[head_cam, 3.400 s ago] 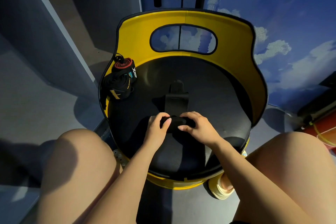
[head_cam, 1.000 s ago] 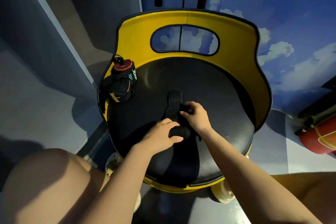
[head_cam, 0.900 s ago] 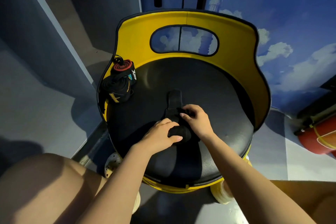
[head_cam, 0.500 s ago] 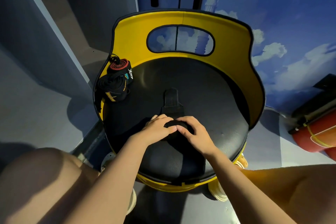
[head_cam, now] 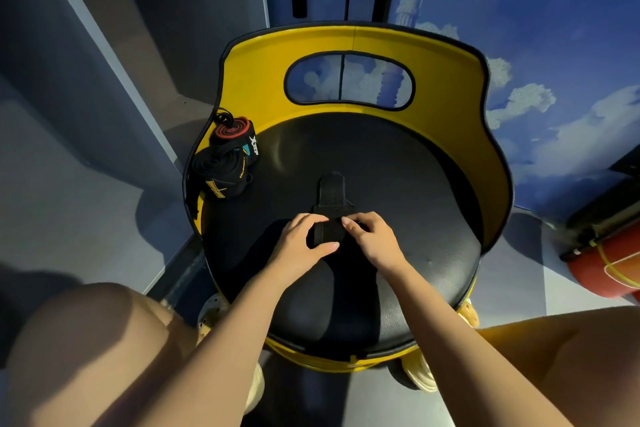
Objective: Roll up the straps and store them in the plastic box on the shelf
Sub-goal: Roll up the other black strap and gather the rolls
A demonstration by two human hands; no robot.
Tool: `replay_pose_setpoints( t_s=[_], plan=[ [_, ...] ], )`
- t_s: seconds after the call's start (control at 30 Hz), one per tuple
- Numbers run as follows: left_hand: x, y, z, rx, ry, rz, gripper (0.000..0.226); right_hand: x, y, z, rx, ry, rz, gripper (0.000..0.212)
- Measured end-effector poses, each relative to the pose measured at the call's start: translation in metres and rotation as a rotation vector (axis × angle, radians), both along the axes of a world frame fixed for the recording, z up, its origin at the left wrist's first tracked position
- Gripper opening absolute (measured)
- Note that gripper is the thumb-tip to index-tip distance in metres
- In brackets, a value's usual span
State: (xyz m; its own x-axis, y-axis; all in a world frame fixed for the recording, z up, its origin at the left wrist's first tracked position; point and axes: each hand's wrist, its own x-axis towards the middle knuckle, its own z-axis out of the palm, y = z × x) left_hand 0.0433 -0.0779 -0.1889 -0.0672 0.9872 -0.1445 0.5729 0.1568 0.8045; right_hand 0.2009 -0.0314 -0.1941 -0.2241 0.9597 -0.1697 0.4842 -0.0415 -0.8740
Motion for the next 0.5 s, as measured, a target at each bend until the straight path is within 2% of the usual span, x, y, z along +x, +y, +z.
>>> replay_pose_setpoints(
  t_s=[0.23,0.37,0.5],
  plan=[
    [-0.004,0.02,0.007,-0.135,-0.021,-0.016,0.036,0.007,-0.008,-0.001,0.238,0.036,0.075,0.015],
    [-0.004,0.027,0.011,-0.188,-0.032,-0.014,0.04,0.016,-0.012,-0.006,0.252,-0.002,0.205,0.045],
    [-0.002,0.032,0.012,-0.221,-0.034,0.015,0.045,0.014,-0.002,-0.001,0.223,-0.067,0.208,0.049]
  ],
)
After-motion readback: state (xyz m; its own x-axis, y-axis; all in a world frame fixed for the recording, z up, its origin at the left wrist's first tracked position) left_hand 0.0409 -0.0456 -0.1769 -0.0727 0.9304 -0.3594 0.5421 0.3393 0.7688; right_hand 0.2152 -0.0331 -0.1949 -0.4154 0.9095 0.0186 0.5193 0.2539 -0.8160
